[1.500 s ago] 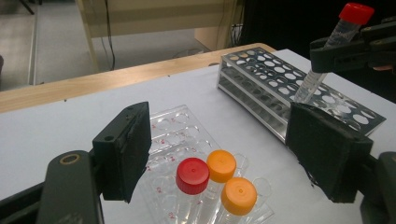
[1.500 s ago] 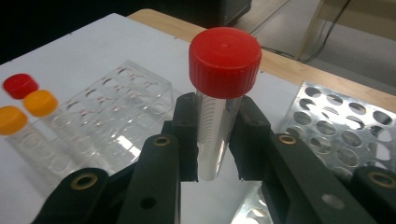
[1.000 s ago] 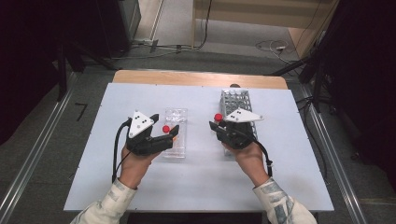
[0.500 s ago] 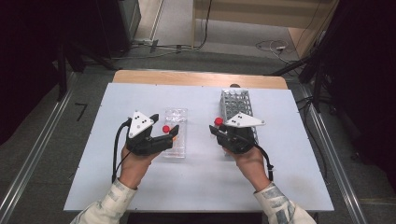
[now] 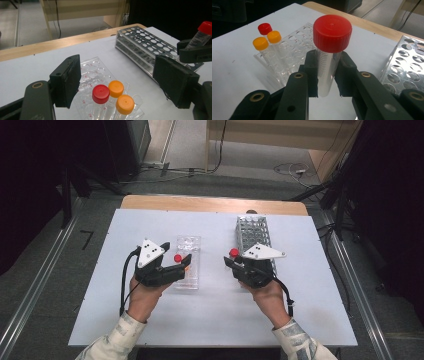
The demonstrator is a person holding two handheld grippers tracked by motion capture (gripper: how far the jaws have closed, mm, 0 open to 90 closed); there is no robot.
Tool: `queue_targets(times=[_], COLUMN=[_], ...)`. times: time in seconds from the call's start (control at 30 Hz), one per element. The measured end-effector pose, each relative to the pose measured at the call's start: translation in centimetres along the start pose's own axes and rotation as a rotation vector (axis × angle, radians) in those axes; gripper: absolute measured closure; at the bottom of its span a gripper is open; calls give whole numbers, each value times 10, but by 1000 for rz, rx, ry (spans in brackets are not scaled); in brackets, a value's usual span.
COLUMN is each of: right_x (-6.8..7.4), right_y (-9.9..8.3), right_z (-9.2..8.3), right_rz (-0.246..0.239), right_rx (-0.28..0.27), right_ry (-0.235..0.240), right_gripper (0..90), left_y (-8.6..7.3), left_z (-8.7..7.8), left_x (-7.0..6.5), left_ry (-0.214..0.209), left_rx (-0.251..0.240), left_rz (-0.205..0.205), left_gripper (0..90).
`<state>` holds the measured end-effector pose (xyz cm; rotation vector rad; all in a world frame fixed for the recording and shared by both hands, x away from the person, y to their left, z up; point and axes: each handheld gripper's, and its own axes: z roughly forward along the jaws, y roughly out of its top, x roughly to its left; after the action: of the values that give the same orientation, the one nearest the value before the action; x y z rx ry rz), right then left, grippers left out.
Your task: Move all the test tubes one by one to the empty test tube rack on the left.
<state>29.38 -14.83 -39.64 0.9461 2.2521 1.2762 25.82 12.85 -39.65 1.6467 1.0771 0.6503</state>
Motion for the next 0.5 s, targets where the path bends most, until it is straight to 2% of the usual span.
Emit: queue_targets(times=[0.5], right_x=[3], right_y=[-9], right_z=[-1], right_rz=[2], right_rx=[23], right_ry=[16], right_gripper=[711], left_y=[0], left_z=[-1], left_x=[1], left_ry=[2], left_rx=[-3], left_rz=[-1], left_gripper=[231])
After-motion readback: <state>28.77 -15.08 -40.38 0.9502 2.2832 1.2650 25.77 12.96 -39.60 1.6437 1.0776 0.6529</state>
